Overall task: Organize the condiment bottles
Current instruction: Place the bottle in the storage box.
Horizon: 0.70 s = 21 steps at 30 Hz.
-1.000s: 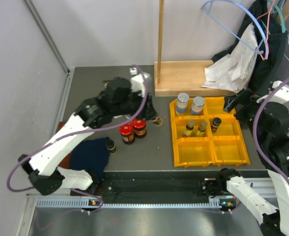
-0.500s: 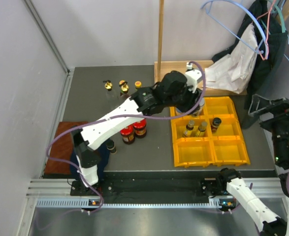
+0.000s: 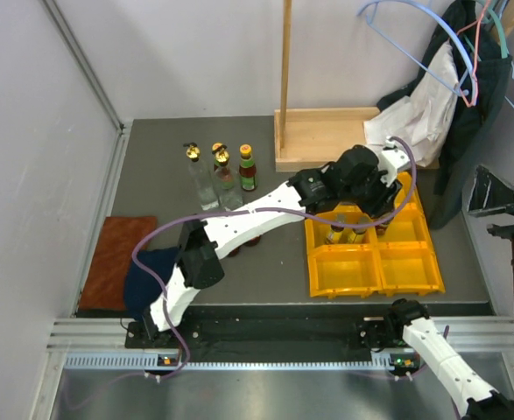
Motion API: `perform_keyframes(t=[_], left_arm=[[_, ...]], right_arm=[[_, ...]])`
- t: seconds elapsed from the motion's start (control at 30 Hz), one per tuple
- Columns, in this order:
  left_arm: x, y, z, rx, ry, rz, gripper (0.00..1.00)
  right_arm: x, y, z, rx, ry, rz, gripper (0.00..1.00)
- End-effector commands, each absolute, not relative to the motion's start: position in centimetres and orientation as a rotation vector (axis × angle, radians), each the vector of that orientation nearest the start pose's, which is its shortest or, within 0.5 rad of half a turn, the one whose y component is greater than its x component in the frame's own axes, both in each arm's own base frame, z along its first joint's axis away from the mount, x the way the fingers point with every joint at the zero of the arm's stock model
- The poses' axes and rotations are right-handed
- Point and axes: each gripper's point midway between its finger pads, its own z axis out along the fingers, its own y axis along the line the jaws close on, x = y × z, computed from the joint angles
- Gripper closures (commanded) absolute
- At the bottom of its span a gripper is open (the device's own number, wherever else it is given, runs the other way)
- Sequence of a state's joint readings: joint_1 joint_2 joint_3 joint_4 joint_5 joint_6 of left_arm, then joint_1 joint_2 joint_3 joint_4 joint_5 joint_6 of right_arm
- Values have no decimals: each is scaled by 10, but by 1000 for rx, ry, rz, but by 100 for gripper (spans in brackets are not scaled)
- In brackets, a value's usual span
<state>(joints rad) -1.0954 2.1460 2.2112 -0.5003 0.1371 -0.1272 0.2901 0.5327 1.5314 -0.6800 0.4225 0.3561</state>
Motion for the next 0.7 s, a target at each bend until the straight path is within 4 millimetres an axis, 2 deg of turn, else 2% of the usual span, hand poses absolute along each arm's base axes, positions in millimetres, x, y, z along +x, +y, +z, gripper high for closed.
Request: perform_keyframes(t=[0.0,0.27,0.43,0.67], left_arm=[[243,-586,315,1099,1616,-994,100],[236,-604,284,1163,1631,-976,100],[233,-609,270,1183,1645,-964,100],[235,-614,240,1204,1695,-941,100]], right_arm=[[118,-23,526,375,1192,294,4],[117,-21,509,380,1226,301,3],[121,-20,500,379,1251,293,3],[123,-20,494,381,1265,287,3]])
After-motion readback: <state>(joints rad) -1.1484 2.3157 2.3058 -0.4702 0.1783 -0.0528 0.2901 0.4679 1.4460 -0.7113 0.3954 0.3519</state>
